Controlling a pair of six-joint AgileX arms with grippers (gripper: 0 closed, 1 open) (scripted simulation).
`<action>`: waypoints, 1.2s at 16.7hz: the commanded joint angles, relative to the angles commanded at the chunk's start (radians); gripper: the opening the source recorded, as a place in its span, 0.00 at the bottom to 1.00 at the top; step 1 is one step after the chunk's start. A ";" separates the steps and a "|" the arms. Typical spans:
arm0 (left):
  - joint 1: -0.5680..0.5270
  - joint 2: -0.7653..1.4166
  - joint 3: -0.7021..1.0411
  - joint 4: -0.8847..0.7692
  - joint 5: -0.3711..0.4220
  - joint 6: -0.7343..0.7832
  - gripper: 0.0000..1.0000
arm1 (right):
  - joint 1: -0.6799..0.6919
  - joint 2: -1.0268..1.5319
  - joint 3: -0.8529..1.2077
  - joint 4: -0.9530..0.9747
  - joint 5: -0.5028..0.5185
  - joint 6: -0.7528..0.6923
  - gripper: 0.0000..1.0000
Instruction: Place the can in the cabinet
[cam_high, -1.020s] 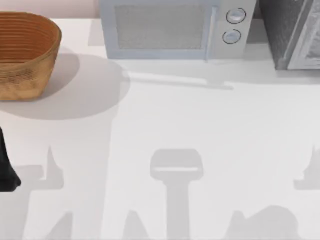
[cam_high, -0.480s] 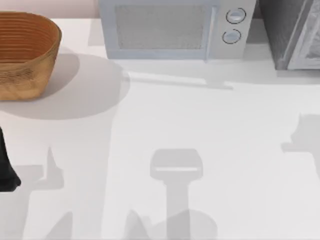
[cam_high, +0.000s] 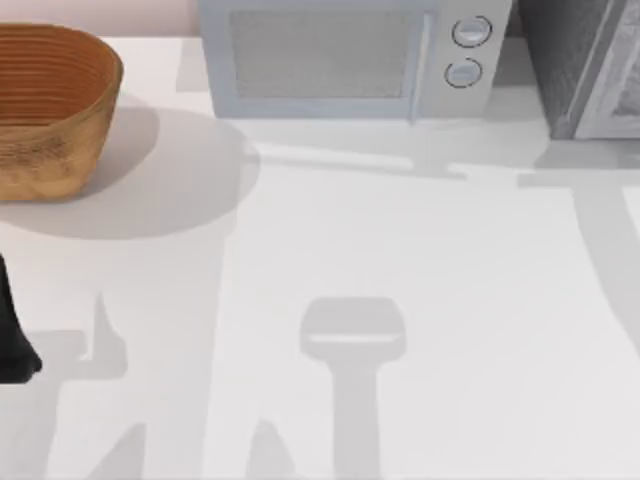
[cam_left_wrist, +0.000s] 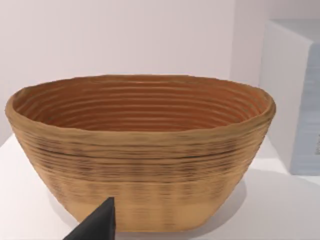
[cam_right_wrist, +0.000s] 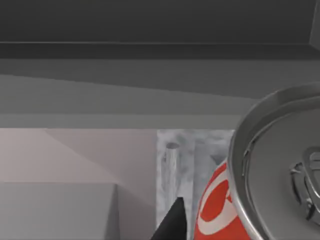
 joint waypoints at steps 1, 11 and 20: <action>0.000 0.000 0.000 0.000 0.000 0.000 1.00 | 0.008 0.061 0.083 -0.020 0.009 0.001 0.00; 0.000 0.000 0.000 0.000 0.000 0.000 1.00 | 0.046 0.319 0.436 -0.102 0.044 0.008 0.00; 0.000 0.000 0.000 0.000 0.000 0.000 1.00 | 0.024 0.502 0.664 -0.162 0.029 0.005 0.00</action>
